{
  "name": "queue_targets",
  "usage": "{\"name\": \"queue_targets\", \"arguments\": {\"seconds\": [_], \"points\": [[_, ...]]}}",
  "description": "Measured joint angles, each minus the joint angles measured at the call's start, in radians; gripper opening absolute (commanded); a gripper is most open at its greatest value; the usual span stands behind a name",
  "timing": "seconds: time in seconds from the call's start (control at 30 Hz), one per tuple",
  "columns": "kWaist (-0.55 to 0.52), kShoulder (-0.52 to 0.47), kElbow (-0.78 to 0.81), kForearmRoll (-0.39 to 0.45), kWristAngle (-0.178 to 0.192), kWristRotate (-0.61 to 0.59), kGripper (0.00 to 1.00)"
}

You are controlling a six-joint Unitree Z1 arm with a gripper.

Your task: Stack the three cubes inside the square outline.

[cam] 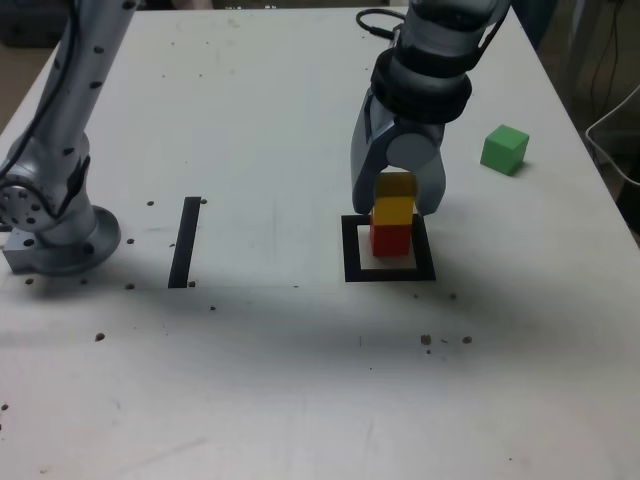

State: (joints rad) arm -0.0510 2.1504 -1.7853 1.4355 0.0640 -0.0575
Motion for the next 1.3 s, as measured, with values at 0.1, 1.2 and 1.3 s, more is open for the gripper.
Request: {"name": "queue_targets", "arguments": {"seconds": [0.1, 1.2, 1.3], "points": [[0.000, 0.000, 0.003, 0.000, 0.000, 0.001, 0.66], [0.001, -0.086, 0.046, 0.007, 0.081, -0.030, 0.99], [0.001, -0.098, 0.050, 0.007, 0.084, -0.030, 0.99]]}}
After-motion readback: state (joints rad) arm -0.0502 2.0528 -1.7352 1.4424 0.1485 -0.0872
